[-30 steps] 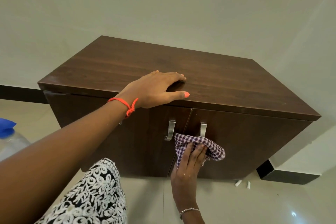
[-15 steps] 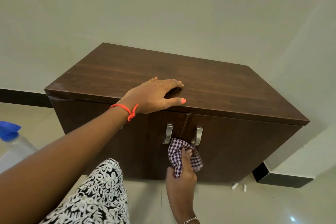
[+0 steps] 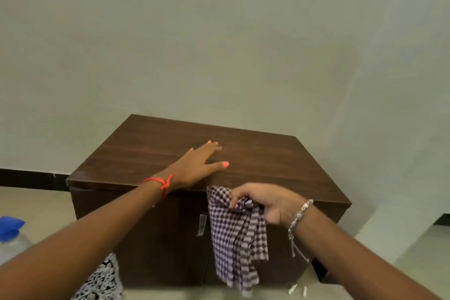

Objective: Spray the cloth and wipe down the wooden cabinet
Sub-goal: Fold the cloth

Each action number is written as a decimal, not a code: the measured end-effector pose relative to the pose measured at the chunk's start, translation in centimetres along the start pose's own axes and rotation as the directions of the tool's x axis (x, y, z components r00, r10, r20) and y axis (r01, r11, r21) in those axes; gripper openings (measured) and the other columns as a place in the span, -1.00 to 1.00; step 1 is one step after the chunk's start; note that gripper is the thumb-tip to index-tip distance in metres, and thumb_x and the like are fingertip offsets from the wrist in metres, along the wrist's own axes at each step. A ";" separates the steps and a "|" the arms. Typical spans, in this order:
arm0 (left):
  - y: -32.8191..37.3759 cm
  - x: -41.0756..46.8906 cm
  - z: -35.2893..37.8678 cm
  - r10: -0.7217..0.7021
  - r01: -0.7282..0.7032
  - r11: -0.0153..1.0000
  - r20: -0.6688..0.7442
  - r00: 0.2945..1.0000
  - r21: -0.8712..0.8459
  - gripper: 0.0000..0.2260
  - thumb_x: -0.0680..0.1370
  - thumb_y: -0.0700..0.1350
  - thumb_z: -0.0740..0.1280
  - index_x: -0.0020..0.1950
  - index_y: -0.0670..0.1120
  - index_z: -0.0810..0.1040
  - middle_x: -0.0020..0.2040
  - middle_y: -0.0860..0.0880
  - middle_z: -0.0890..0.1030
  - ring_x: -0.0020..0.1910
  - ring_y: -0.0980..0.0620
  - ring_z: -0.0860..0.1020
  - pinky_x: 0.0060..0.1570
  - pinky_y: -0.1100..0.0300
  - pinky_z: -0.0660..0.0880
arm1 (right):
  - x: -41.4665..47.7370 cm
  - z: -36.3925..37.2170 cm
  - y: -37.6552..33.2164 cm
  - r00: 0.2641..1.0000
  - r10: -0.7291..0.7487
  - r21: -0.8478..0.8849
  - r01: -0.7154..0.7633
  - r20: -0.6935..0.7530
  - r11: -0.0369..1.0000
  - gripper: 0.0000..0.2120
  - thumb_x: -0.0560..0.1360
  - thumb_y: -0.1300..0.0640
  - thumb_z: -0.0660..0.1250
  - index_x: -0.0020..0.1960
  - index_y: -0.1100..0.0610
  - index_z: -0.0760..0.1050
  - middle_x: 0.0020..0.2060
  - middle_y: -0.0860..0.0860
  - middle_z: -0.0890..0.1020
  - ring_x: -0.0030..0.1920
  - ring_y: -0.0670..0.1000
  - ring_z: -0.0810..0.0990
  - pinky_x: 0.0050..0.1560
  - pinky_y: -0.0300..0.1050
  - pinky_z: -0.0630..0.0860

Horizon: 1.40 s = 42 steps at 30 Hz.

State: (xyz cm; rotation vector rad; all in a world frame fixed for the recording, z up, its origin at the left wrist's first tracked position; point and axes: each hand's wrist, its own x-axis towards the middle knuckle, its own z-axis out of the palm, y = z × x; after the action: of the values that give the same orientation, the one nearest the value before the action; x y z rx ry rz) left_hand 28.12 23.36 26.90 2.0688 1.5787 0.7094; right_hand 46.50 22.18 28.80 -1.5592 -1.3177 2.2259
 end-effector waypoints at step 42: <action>13.8 0.4 -4.0 -0.166 -0.117 0.208 -0.154 0.974 -0.971 -0.46 0.49 -0.50 0.15 0.41 -0.11 0.30 0.01 -0.04 0.59 -0.08 0.03 0.62 -0.16 0.18 0.60 | -7.7 0.7 -10.1 0.727 -0.555 0.198 0.662 -0.406 0.723 -0.76 0.52 0.12 0.09 -0.09 0.21 0.49 -0.24 0.12 0.57 -0.25 0.05 0.53 -0.29 -0.12 0.44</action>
State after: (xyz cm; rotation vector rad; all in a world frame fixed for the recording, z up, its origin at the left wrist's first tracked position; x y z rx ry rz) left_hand 35.86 20.38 38.61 0.9324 0.7353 1.4898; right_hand 45.81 23.88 41.39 -1.0714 -1.0776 1.5825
